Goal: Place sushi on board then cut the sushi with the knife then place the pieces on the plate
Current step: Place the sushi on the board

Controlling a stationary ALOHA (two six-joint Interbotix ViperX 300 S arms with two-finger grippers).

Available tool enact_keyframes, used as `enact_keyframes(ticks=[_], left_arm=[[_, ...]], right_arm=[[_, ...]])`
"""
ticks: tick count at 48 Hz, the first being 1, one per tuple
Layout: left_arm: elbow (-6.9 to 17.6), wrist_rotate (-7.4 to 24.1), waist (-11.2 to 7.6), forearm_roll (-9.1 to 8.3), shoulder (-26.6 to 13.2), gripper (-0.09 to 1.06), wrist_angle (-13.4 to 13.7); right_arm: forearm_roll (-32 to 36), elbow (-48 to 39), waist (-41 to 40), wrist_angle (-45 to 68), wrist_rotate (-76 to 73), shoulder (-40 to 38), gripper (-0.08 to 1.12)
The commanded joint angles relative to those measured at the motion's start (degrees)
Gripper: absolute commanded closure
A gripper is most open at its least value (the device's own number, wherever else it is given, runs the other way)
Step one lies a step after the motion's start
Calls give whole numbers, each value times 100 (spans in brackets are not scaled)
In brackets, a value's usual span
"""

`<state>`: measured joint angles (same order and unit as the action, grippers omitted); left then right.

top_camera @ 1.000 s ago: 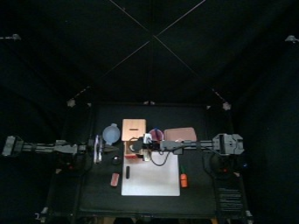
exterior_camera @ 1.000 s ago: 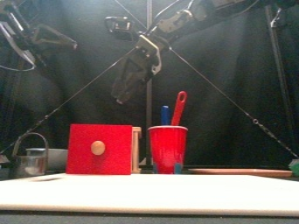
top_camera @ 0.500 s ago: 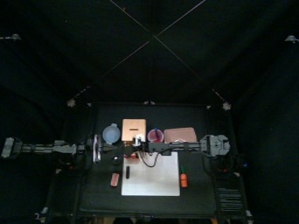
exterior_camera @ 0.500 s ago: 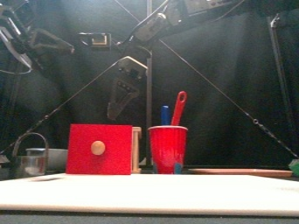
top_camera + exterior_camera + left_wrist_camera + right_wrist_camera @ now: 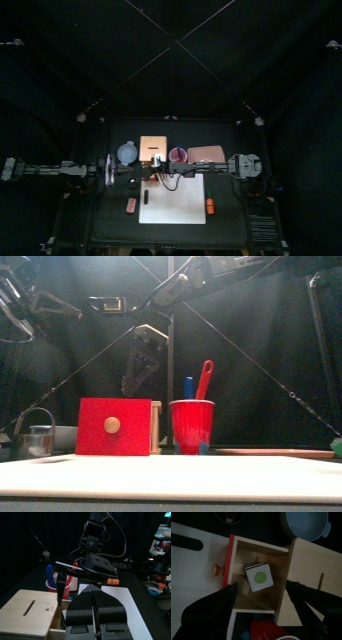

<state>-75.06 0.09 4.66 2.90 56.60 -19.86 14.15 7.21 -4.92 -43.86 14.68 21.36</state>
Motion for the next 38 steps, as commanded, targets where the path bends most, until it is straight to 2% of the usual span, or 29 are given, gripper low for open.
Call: enact_keyframes(ticks=[1,11,21,38], left_arm=[[53,9,44,0,9,92,-44],[53,9,132,0,9,92,-53],[35,0,141,0,9,92,-53],[18,-18,132,0,0,92,-53]], right_arm=[[26,149,-44,53,9,-79,0],[-158,220,-44,123,475,44,0],[-466,334,-44,114,729,167,0],[-475,325,-132,62,756,246,1]])
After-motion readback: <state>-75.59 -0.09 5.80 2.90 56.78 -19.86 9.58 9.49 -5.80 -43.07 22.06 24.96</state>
